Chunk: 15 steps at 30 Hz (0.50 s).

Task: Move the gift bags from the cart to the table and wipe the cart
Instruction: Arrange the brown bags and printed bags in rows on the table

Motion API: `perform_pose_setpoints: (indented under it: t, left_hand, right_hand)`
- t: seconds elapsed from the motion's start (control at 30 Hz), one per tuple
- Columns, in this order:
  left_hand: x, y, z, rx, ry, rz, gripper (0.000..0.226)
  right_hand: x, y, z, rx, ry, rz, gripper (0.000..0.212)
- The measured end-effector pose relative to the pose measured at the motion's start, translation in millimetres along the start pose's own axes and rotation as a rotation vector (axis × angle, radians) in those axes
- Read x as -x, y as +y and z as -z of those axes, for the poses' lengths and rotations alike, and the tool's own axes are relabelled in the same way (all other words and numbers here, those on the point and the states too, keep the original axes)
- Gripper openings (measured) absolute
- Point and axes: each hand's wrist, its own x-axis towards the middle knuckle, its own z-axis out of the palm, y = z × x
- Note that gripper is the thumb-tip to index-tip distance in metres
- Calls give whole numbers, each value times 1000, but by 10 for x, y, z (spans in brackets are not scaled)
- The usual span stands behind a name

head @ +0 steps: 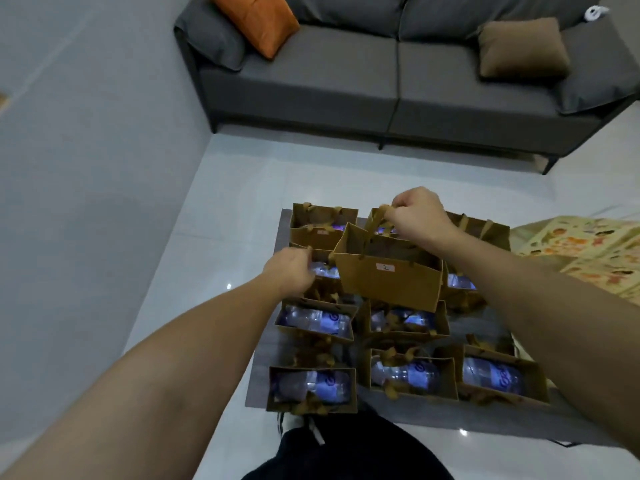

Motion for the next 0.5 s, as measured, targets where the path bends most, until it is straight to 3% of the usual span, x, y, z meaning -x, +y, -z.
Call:
perform_pose_setpoints:
  t: [0.27, 0.5]
  left_hand:
    - [-453, -4, -423, -52, -89, 58, 27]
    - [-822, 0, -568, -78, -123, 114, 32]
  right_hand:
    - [-487, 295, -174, 21, -99, -87, 29]
    - [-735, 359, -178, -34, -98, -42, 33]
